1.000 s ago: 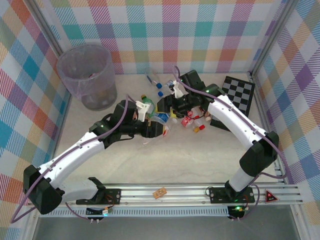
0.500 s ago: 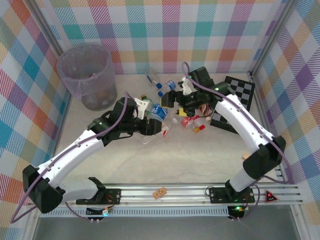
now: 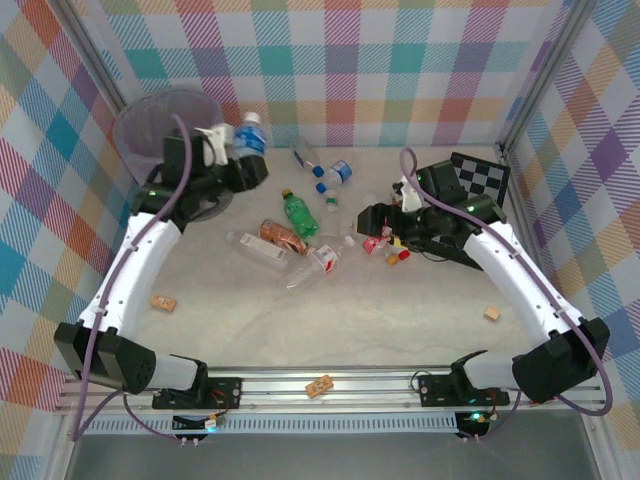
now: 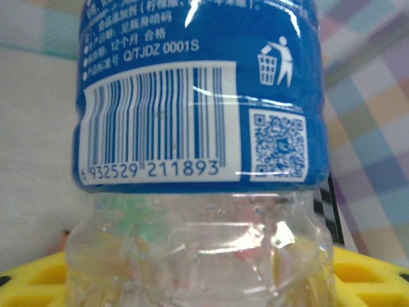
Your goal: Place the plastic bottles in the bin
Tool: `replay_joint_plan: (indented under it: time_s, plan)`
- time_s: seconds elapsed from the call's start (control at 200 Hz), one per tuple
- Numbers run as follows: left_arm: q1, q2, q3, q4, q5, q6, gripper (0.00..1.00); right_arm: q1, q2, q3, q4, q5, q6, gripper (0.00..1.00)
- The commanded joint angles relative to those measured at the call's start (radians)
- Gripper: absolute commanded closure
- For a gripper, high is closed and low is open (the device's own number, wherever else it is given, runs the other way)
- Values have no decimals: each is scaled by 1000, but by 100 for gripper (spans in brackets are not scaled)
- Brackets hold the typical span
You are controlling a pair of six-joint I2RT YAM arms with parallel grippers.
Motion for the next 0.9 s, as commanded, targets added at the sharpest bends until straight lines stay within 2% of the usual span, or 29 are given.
replay_joint_plan:
  time_s: [0.0, 0.115, 0.22, 0.32, 0.505, 0.695, 0.81, 0.895]
  plan:
    - [100, 12, 64, 117, 103, 0, 81, 5, -61, -38, 21, 19, -47, 1]
    - [192, 69, 111, 215, 97, 8, 90, 6, -77, -98, 26, -16, -35, 0]
    - [279, 179, 236, 174, 80, -32, 96, 7, -98, -158, 45, -27, -26, 0]
    - [323, 267, 330, 161, 32, -55, 100, 7, -111, -198, 58, -25, -26, 0]
    - [374, 473, 598, 12, -68, -85, 100, 7, -113, -217, 48, -15, -44, 0]
    - [385, 689, 915, -233, -169, -54, 100, 7, -114, -233, 31, 36, -71, 0]
    - [385, 773, 1006, -330, -254, 14, 100, 7, -113, -246, 35, 48, -78, 0]
    - [385, 816, 1024, -381, -276, 69, 100, 6, -118, -266, 54, 55, -70, 0]
